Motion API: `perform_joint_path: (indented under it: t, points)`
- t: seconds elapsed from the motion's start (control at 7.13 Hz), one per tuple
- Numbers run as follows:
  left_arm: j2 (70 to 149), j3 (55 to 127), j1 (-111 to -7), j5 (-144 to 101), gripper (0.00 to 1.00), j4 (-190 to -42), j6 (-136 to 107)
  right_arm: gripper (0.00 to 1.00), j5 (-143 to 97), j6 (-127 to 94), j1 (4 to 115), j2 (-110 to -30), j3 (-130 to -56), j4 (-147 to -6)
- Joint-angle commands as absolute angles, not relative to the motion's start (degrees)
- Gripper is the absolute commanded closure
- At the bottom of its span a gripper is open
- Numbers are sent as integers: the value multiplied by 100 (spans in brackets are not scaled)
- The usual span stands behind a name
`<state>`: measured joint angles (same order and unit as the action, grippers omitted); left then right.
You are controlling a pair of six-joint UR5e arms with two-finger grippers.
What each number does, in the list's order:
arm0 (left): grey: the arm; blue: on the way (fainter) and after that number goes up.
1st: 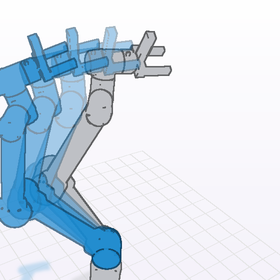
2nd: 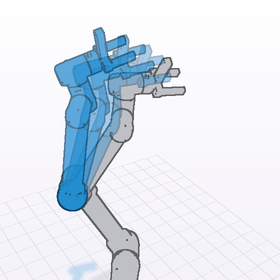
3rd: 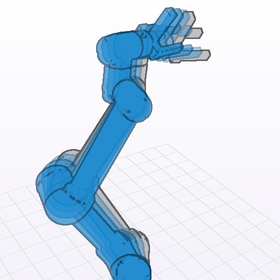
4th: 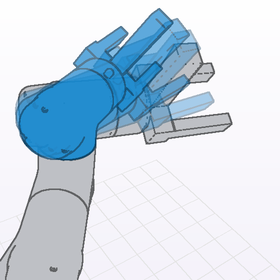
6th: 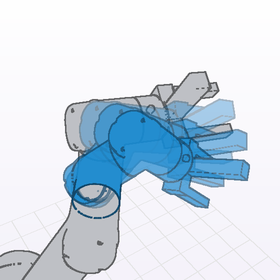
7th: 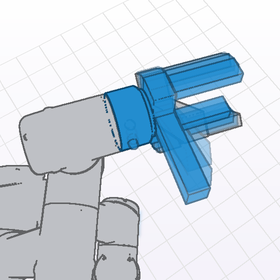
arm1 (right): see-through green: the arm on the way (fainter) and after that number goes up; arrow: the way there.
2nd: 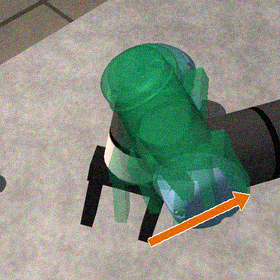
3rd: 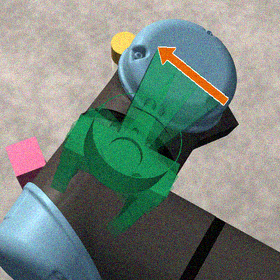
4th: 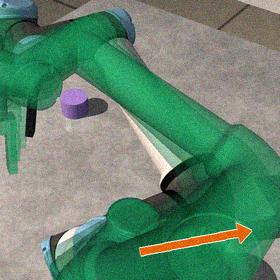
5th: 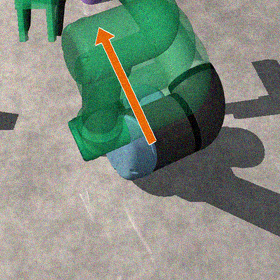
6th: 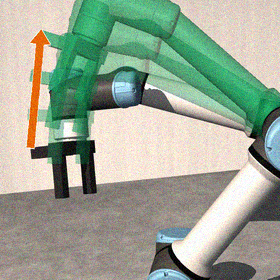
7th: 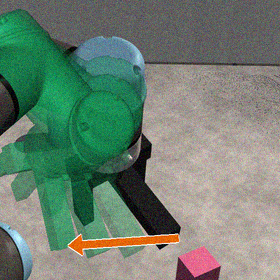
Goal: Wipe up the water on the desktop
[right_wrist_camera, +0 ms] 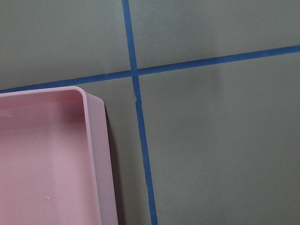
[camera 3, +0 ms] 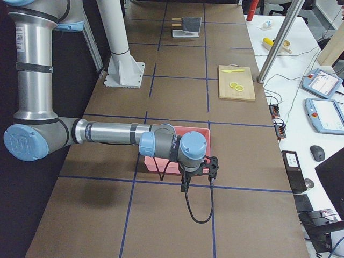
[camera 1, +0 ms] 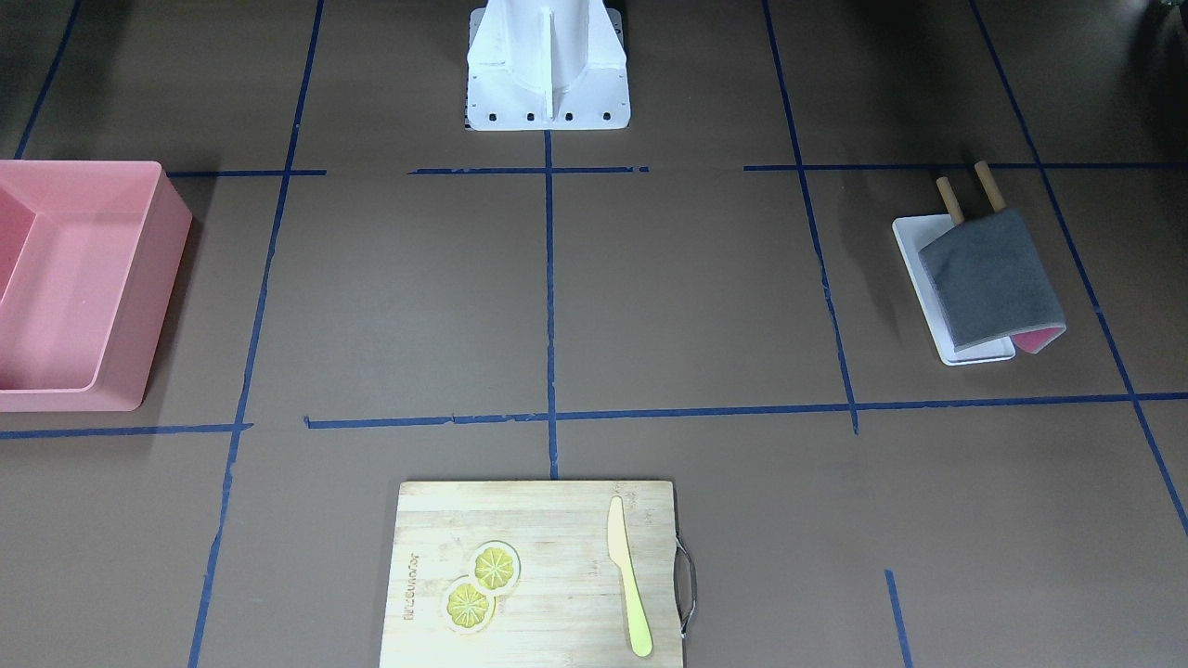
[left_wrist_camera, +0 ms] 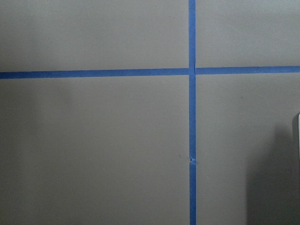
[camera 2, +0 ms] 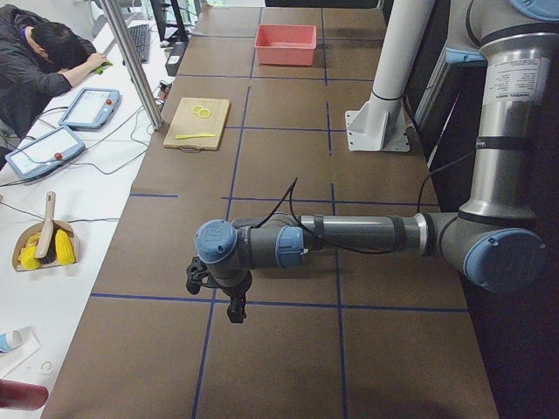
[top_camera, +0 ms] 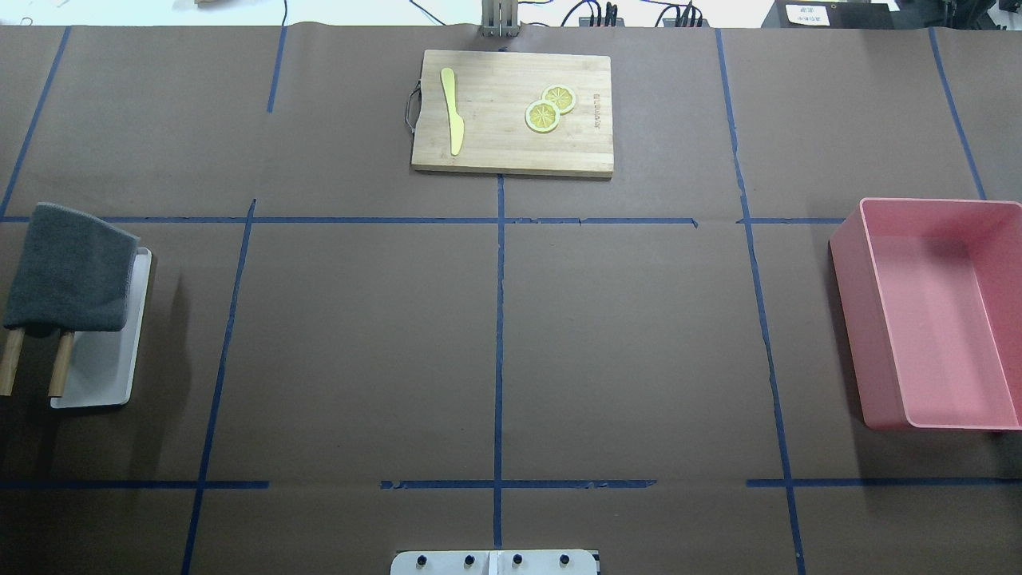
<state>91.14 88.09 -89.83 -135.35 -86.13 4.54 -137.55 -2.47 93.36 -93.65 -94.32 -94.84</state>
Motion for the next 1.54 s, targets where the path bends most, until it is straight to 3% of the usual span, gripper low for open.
perform_joint_path:
  t: [0.0,1.4]
  points:
    - [9106,8815,-8982,-13544,0,-8613,457,0,-13755,-246,9334,-9343,-9439,-9431]
    - [9105,8842,-8982,-13544,0,-8622,475,0,-13764,-281,9334,-9378,-9439,-9316]
